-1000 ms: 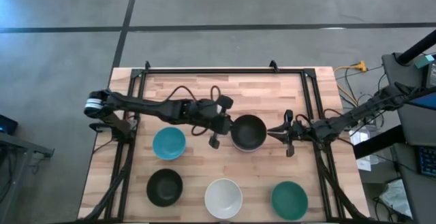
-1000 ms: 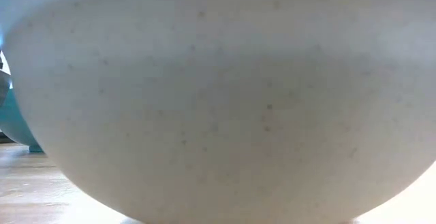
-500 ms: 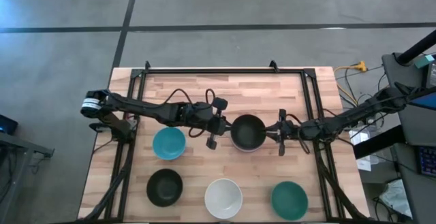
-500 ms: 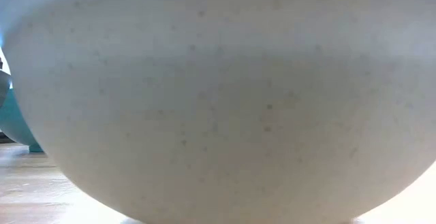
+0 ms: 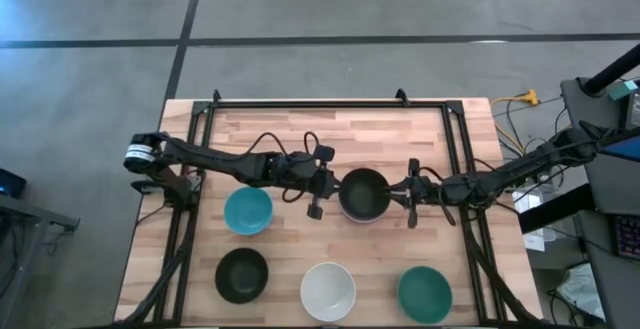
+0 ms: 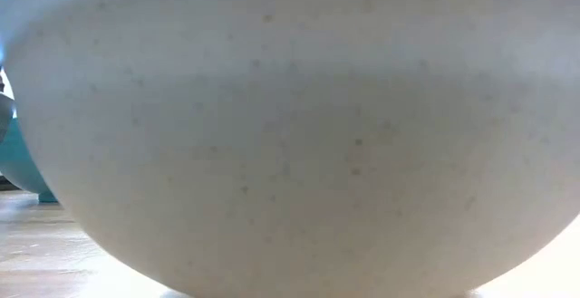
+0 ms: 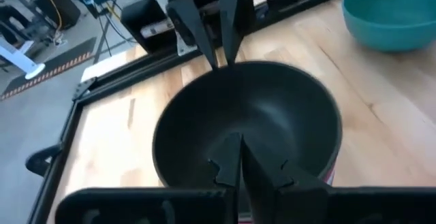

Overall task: Nest bowls inside each other
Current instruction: Stack the top black bowl on the pink bowl

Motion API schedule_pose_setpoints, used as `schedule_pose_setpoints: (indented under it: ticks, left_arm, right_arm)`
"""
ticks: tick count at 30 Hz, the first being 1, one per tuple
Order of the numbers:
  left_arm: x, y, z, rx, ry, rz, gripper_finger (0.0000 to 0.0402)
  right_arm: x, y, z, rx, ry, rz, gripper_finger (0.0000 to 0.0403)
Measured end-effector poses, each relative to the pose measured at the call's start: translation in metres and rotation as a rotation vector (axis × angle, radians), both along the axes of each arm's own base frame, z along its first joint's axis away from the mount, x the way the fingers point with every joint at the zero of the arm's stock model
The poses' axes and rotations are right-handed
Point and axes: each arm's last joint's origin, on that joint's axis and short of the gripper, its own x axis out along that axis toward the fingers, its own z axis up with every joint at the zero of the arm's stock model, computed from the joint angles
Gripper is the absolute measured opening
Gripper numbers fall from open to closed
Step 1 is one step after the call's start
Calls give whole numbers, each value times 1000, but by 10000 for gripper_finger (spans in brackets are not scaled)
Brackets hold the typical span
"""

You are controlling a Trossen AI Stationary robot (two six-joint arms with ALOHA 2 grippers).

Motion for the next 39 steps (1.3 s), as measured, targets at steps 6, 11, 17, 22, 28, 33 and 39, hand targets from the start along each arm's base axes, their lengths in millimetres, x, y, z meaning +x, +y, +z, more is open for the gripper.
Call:
schedule_pose_setpoints:
  ticks: [6, 11, 17, 22, 28, 33, 39]
  left_arm:
    - [8, 3, -16, -2, 36, 8, 0]
    - [12, 10, -22, -25, 46, 37, 0]
    - [13, 15, -26, -27, 56, 50, 0]
    - [14, 16, -28, -47, 64, 63, 0]
    - [14, 17, -29, -47, 68, 65, 0]
    - [14, 18, -30, -48, 73, 67, 0]
    - [14, 18, -30, -55, 75, 70, 0]
  right_arm:
    - [0, 0, 0, 1, 3, 0, 52]
    - [0, -1, -3, 3, 28, -8, 52]
    - [0, -3, -5, 18, 44, -32, 52]
    - [0, -6, -7, 24, 65, -48, 52]
    - [0, -6, -7, 27, 64, -52, 52]
    - [0, -6, -7, 28, 63, -52, 52]
    - [0, -6, -7, 28, 63, -52, 52]
